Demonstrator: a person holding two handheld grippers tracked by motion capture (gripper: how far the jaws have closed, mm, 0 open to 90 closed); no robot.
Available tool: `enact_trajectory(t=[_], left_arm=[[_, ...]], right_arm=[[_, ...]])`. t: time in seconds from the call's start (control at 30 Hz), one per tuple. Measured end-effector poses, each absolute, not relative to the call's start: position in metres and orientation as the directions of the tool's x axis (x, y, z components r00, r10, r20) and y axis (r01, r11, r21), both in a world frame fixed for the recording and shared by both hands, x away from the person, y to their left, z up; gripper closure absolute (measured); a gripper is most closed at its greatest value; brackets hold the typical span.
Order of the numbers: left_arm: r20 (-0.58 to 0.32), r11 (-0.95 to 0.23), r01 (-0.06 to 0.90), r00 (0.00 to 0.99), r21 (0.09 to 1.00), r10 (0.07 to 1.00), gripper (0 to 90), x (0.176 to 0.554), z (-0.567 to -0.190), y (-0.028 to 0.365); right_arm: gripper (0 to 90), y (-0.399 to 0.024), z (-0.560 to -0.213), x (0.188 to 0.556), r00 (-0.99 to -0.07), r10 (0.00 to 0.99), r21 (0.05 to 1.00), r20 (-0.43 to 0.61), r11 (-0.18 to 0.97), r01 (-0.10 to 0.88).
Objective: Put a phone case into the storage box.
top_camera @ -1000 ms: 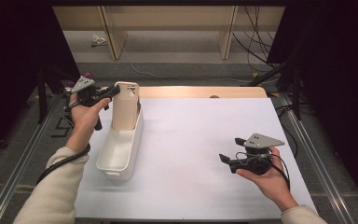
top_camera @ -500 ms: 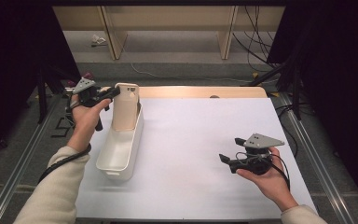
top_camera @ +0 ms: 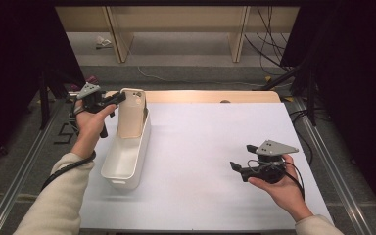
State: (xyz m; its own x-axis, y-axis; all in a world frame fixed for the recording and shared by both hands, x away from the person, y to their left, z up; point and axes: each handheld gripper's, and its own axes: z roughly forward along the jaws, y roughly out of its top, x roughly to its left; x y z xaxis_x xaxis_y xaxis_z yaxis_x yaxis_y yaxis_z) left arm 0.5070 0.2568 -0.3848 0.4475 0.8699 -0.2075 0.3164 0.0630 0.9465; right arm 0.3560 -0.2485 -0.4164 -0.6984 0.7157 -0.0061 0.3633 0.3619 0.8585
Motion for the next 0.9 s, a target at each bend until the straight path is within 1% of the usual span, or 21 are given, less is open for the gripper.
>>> enact_trajectory(t=[0.9], left_arm=[[-0.209, 0.043, 0.348, 0.454, 0.936, 0.866, 80.8, 0.523, -0.400, 0.253]], right_arm=[[16.2, -0.248, -0.417, 0.356, -0.702, 0.712, 0.857, -0.003, 0.364, 0.365]])
